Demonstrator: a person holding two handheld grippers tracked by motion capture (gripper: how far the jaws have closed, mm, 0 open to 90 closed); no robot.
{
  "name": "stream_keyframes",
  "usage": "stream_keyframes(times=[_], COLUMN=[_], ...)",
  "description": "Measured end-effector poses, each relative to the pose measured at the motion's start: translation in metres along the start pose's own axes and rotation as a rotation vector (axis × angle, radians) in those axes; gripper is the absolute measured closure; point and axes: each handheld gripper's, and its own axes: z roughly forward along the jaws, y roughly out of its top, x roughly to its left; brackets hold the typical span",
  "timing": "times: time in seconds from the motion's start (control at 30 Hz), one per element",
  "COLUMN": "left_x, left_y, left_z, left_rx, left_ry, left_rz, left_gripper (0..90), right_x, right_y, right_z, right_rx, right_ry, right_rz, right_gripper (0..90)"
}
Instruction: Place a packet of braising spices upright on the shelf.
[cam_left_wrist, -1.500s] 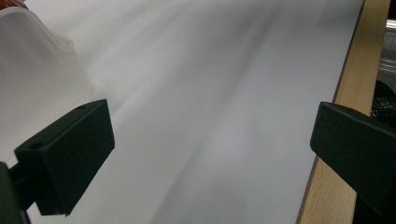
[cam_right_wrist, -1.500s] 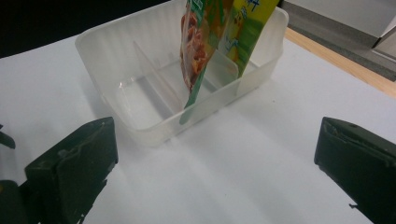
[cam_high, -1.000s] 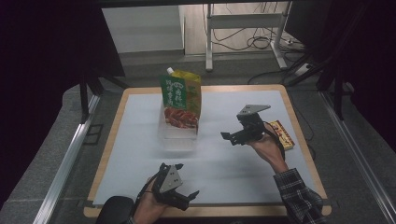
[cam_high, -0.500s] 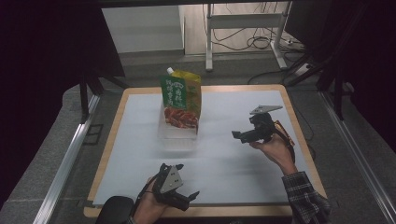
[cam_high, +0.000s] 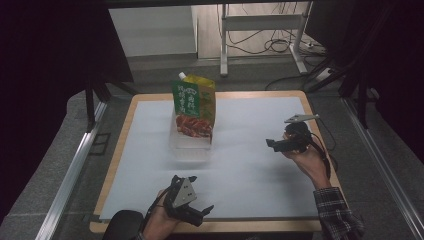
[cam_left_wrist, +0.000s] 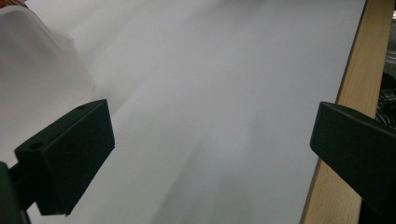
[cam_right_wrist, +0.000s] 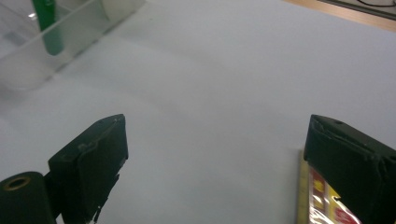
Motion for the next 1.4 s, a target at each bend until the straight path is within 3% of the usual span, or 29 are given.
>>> stream_keyframes(times=[0.33,0.5,0.6,0.87,1.13,1.3,1.4], left_x=[0.002,0.001,0.002,0.002,0.002,0.002,0.002], left_y=[0.000,0.000,0.000,0.000,-0.001,-0.001,-0.001], left_z=[-0.001,0.000,0.000,0.000,0.000,0.000,0.000], left_rx=[-0.007,-0.004,-0.004,-0.003,-0.001,0.000,-0.002], left_ry=[0.013,0.008,0.009,0.009,0.008,0.008,0.008], left_rz=[-0.020,-0.016,-0.015,-0.015,-0.014,-0.014,-0.016], left_gripper=[0.0,0.0,0.0,0.0,0.0,0.0,0.0], right_x=[-0.032,-0.044,-0.049,-0.058,-0.065,-0.065,-0.065], right_y=[-0.015,-0.023,-0.028,-0.039,-0.047,-0.050,-0.050], right_z=[-0.003,0.000,0.003,0.016,0.022,0.025,0.025], right_rx=[0.039,0.068,0.080,0.125,0.154,0.186,0.190], right_ry=[-0.110,-0.173,-0.204,-0.245,-0.234,-0.212,-0.201], right_rz=[0.076,0.078,0.056,0.049,0.080,0.090,0.120], right_gripper=[7.0,10.1,12.8,15.5,18.1,27.0,30.6])
